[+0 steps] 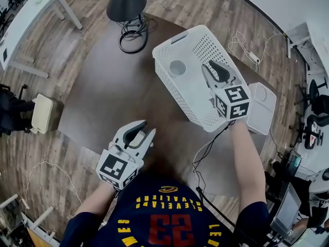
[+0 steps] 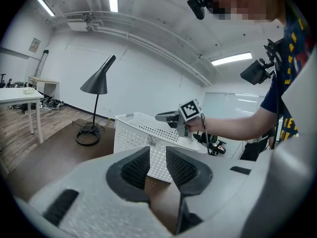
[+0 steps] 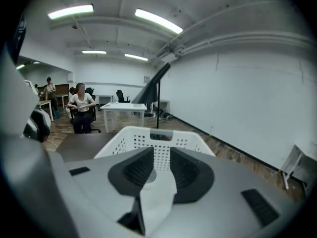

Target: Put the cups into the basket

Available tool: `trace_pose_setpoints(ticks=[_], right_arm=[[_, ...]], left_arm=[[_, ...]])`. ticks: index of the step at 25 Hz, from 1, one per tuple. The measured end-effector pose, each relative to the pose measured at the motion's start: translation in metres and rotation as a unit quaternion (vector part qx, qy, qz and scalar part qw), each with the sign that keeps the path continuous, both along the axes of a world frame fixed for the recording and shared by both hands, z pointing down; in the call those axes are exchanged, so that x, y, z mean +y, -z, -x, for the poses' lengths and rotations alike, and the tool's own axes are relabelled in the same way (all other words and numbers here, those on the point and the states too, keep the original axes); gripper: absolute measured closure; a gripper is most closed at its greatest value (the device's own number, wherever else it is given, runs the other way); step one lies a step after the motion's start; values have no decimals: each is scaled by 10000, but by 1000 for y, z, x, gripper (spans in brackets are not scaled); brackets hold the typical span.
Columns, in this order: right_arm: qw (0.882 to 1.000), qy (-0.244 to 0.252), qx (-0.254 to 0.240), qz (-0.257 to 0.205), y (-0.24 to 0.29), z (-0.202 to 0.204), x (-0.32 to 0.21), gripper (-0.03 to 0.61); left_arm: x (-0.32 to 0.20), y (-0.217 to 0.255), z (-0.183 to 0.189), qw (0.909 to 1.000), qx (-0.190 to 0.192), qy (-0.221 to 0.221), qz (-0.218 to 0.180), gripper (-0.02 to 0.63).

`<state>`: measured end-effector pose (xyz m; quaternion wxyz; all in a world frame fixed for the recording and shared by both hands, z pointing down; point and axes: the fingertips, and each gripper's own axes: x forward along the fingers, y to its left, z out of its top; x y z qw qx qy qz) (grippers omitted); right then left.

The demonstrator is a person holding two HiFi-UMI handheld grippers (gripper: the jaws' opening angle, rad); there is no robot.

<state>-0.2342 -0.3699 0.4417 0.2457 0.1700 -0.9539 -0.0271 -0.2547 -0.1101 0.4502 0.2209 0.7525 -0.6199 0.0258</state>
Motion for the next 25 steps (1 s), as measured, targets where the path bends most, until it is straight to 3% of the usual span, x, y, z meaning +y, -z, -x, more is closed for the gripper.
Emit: trace_pose_setpoints(ticks=[5,13,20,25], right_arm=[[9941,-114,-877,-635,74,-37,41,477],[9791,-818,-1831,-328,106,-156,112,544],[9733,-1033,-2021,-335,94,-242,187,561],[9742,-990,-2022,-148,88,-272,235,561]], left_arm=[[6,14,-27,9997,-171,-155,-86,525],[23,34,-105,9978,-419,-435,-264,525],[40,60,-177,9950,-682,-483,-551,525],[49,80,-226,9919,-871,-504,-781,525]])
